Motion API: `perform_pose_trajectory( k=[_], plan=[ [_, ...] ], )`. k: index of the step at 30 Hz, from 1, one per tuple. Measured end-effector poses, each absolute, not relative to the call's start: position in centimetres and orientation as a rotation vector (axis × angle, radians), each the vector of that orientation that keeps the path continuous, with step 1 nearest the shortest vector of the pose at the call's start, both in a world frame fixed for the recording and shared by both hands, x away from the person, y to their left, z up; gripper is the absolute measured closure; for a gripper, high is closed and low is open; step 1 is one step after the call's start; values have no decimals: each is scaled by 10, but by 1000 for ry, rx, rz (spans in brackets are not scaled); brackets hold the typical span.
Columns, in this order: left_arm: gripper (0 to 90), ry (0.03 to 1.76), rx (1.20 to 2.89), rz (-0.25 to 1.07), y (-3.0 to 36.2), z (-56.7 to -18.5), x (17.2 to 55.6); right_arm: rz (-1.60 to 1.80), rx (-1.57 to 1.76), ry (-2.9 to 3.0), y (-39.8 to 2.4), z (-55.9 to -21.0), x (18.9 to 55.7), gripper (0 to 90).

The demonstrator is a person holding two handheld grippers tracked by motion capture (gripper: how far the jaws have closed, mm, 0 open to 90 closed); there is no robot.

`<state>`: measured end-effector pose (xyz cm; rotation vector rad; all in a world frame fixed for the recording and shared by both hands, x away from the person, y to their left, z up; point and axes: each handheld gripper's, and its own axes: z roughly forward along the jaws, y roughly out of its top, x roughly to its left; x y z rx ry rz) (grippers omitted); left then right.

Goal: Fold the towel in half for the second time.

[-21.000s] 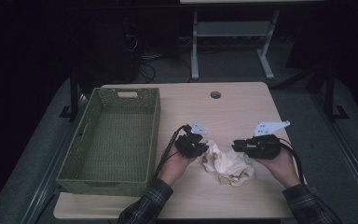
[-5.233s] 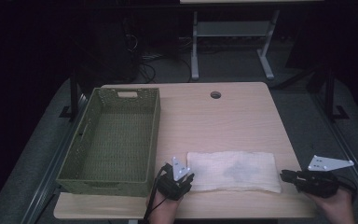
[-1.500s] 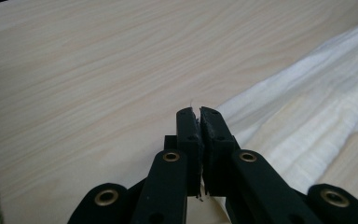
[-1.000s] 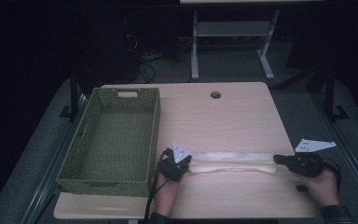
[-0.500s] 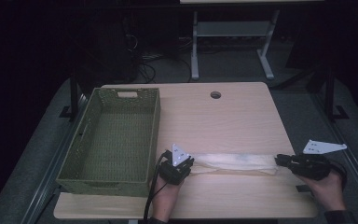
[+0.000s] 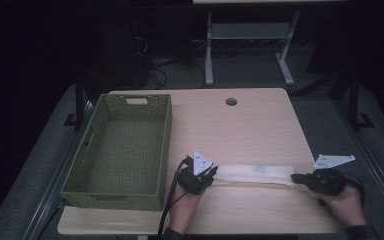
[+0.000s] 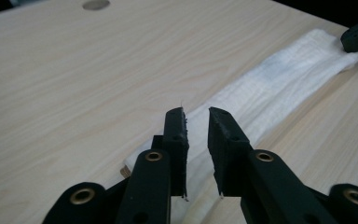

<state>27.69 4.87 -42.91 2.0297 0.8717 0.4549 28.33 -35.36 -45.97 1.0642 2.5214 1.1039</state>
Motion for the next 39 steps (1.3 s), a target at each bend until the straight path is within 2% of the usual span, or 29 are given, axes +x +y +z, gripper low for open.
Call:
perform_pose_trajectory(
  k=[3,4,5,6,8,13,19,24,28,31,39],
  plan=[
    [819,886,2044,412,49,-437,282,1093,1070,2536,-353,-462,283,891],
    [828,883,2071,358,50,-445,286,1083,1073,2545,-353,-464,283,895],
    [832,883,2071,358,50,-445,286,1083,1073,2545,-353,-464,283,895],
    [838,889,2097,284,48,-454,287,1078,1080,2549,-353,-464,283,896],
    [853,881,2137,257,47,-462,288,1074,1076,2551,-353,-465,283,897],
    [896,878,2158,252,52,-470,286,1066,1066,2552,-353,-465,284,899],
    [893,868,2188,266,53,-468,287,1041,1083,2543,-351,-465,285,900],
    [704,843,2210,280,48,-459,289,1083,1075,2533,-354,-464,287,898],
    [633,805,2205,263,46,-452,292,1138,1094,2507,-354,-460,285,898],
    [501,780,2210,238,44,-451,294,1157,1096,2502,-353,-457,281,898],
    [379,755,2194,181,49,-454,300,1106,1178,2493,-349,-463,277,898]
  ],
)
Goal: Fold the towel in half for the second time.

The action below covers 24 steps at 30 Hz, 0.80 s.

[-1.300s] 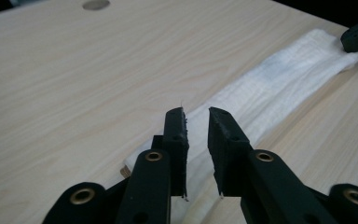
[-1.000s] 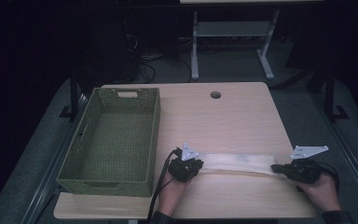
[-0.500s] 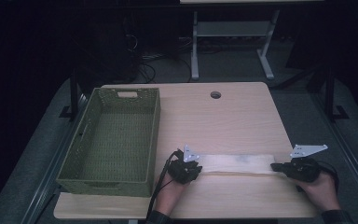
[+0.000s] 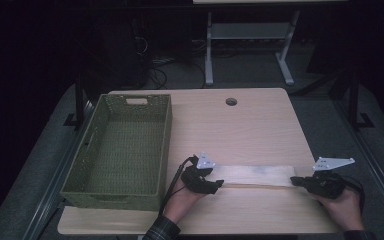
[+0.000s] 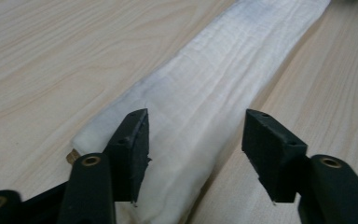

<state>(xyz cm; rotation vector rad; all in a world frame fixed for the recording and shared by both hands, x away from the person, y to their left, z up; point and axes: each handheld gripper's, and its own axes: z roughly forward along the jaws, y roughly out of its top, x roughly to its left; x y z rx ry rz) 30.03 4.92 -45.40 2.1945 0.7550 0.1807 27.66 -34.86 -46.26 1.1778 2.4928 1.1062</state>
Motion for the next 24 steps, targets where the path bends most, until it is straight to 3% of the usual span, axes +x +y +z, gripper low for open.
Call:
perform_pose_trajectory(
  k=[6,24],
  plan=[
    [342,704,2228,211,50,-452,293,1041,1218,2466,-344,-466,288,899],
    [337,766,2165,252,60,-451,289,1017,1198,2436,-332,-468,342,899]
  ],
)
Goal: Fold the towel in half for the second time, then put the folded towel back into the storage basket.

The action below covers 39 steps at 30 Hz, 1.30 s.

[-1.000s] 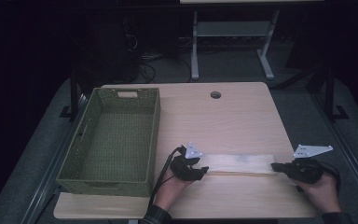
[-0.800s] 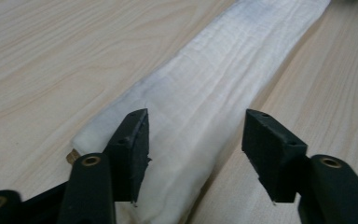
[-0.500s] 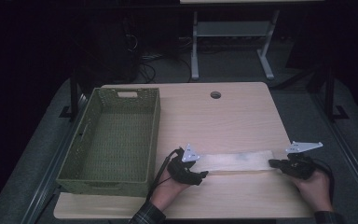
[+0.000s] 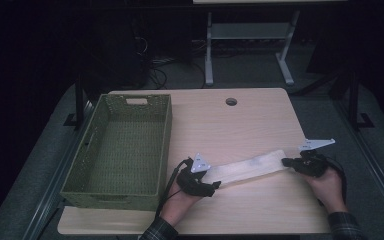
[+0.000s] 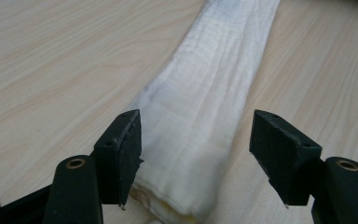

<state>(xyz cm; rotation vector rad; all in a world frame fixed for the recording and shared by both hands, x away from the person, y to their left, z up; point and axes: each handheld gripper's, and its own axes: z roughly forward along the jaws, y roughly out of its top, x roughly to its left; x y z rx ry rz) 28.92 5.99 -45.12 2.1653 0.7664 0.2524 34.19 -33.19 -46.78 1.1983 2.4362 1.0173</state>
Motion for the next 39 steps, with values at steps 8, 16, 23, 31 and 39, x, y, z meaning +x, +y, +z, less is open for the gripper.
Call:
perform_pose_trajectory(
  k=[8,16,23,31,39],
  plan=[
    [336,774,2167,252,59,-453,289,1018,1158,2450,-314,-468,380,899],
    [335,783,2150,250,63,-452,294,1044,1082,2458,-296,-471,419,898],
    [338,788,2136,258,64,-451,296,1114,1096,2433,-290,-470,432,741],
    [447,781,2133,244,61,-448,302,1186,1145,2376,-303,-458,399,493],
    [783,849,2175,258,61,-454,313,1144,1117,2414,-305,-456,360,355]
  ],
)
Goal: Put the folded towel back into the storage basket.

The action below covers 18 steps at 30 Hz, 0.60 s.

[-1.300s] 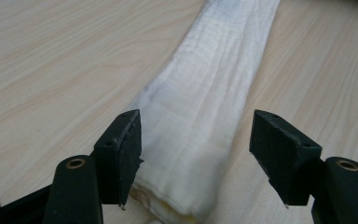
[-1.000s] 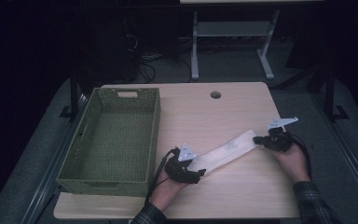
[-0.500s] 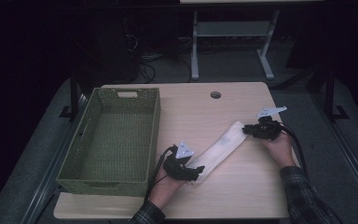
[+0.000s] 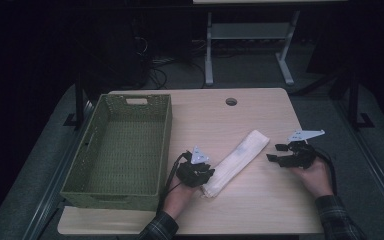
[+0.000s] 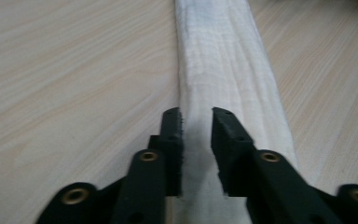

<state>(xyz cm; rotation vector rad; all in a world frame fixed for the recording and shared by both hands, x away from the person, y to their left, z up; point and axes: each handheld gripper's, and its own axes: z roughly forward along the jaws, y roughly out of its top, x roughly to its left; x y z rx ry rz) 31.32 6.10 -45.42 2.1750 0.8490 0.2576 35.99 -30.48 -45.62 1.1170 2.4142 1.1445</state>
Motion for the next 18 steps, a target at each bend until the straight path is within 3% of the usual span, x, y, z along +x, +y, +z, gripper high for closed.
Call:
perform_pose_trajectory(
  k=[4,18],
  plan=[
    [895,868,2210,260,60,-457,314,1127,1116,2428,-305,-460,344,309],
    [896,727,2339,166,42,-459,297,1123,1115,2422,-306,-466,328,286]
  ],
)
